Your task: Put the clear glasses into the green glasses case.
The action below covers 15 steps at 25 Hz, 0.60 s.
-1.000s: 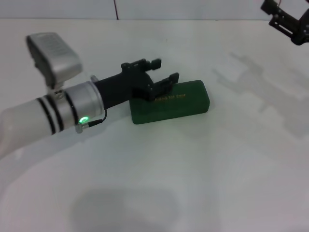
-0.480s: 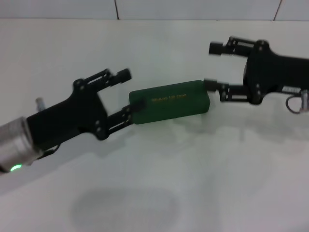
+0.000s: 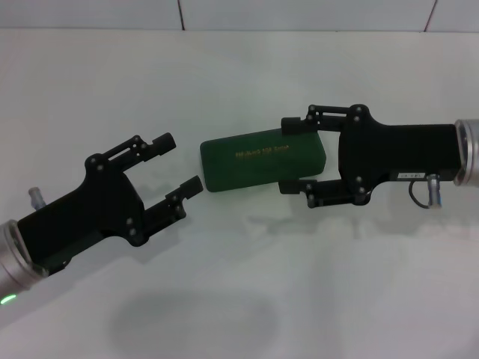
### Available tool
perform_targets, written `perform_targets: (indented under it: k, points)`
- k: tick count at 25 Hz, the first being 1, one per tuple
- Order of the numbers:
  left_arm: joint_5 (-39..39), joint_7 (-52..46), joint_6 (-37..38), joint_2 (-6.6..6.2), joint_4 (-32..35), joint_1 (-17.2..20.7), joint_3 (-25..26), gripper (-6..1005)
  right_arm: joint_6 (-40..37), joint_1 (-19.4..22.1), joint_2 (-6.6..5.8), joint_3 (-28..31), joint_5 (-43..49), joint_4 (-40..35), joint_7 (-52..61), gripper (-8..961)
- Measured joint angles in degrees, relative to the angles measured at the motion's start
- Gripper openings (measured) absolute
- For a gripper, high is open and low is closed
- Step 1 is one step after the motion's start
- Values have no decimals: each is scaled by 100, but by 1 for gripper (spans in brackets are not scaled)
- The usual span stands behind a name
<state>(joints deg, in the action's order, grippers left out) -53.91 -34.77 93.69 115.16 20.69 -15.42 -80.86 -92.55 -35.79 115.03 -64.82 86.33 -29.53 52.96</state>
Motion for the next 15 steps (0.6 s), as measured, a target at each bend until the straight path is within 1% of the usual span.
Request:
perform_targets:
  k: [3,7,12,15]
  points:
    - [-36,9,2,7,-3,-10,-6,638,-1,35,17,-11,71,0,-50,754]
    - [-34,87,22,49,13,7,5,638,-11,64,23,-47,105,13,-79,755]
    - [-56,69,136,23,11,-120,-13,638,-18,68,25,-97,110,18,-118,755]
    - [-57,69,135,43,-21,-143,-9,638,-3,74,27,-118,113,46,-221,755]
